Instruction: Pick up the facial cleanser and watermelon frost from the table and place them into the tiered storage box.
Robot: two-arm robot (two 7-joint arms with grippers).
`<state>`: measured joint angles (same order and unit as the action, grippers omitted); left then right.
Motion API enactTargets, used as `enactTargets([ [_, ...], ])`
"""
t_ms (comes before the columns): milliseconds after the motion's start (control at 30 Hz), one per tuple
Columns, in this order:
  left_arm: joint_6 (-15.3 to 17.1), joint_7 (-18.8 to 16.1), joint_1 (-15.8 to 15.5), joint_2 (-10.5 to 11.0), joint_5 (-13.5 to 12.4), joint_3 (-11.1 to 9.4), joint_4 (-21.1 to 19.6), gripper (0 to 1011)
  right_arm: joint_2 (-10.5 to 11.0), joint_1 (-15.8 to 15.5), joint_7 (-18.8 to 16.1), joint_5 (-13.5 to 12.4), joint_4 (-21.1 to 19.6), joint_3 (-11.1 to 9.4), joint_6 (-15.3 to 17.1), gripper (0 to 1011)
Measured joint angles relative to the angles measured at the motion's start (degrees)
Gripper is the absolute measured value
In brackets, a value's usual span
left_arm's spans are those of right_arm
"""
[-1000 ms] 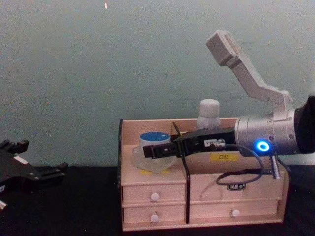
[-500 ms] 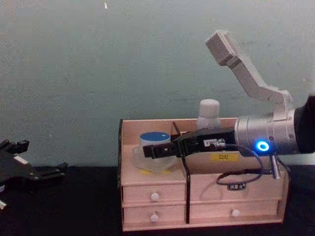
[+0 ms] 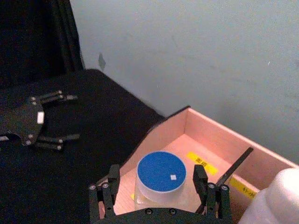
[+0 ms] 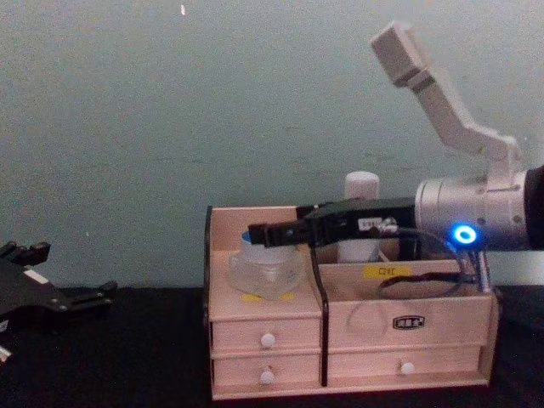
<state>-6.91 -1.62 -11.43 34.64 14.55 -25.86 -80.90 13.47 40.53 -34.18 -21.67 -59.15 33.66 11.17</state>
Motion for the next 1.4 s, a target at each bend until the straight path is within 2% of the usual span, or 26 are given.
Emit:
enactTargets([
  [233, 0.0, 0.0, 0.0, 0.0, 0.0, 0.0, 0.0, 1001, 3.0, -2.83, -0.31, -2.22, -6.86, -1.57, 0.59, 1003],
  [367, 0.0, 0.0, 0.0, 0.0, 0.0, 0.0, 0.0, 1001, 7.26, -6.29, -1.02, -4.55, -13.34, -3.18, 1.4, 1003],
  [400, 0.0, 0.0, 0.0, 0.0, 0.0, 0.0, 0.0, 1001, 8.92, -7.65, -1.16, -5.46, -15.46, -3.88, 1.66, 1002],
  [433, 0.0, 0.0, 0.0, 0.0, 0.0, 0.0, 0.0, 1001, 8.92, -7.65, -1.16, -5.46, -15.46, -3.88, 1.66, 1002],
  [600, 0.0, 0.0, 0.0, 0.0, 0.0, 0.0, 0.0, 1001, 15.62, -13.21, -0.36, -8.7, -22.34, -7.21, 3.27, 1003],
  [733, 0.0, 0.0, 0.0, 0.0, 0.0, 0.0, 0.0, 1001, 17.3, -14.79, 2.17, -9.56, -23.57, -8.3, 4.77, 1003],
  [833, 0.0, 0.0, 0.0, 0.0, 0.0, 0.0, 0.0, 1001, 17.69, -15.35, 4.33, -9.75, -23.67, -8.92, 5.36, 1003],
  [933, 0.0, 0.0, 0.0, 0.0, 0.0, 0.0, 0.0, 1001, 17.74, -16.05, 8.37, -10.12, -23.49, -10.54, 6.21, 1002],
  [967, 0.0, 0.0, 0.0, 0.0, 0.0, 0.0, 0.0, 1001, 17.58, -16.52, 11.16, -10.07, -23.38, -11.76, 6.29, 1002],
  [1033, 0.0, 0.0, 0.0, 0.0, 0.0, 0.0, 0.0, 1001, 17.4, -17.11, 14.37, -9.54, -23.39, -13.11, 6.12, 1003],
  [1067, 0.0, 0.0, 0.0, 0.0, 0.0, 0.0, 0.0, 1001, 17.16, -17.6, 17.26, -9.0, -23.42, -14.68, 6.07, 1002],
  [1233, 0.0, 0.0, 0.0, 0.0, 0.0, 0.0, 0.0, 1001, 16.22, -18.69, 24.83, -7.95, -23.13, -18.93, 6.52, 1002],
  [1267, 0.0, 0.0, 0.0, 0.0, 0.0, 0.0, 0.0, 1001, 15.93, -19.41, 27.23, -7.46, -23.14, -20.19, 6.46, 1003],
  [1300, 0.0, 0.0, 0.0, 0.0, 0.0, 0.0, 0.0, 1001, 15.93, -19.41, 27.23, -7.46, -23.14, -20.19, 6.46, 1003],
  [1400, 0.0, 0.0, 0.0, 0.0, 0.0, 0.0, 0.0, 1001, 15.4, -23.31, 31.85, -6.19, -24.5, -22.58, 5.72, 1002],
])
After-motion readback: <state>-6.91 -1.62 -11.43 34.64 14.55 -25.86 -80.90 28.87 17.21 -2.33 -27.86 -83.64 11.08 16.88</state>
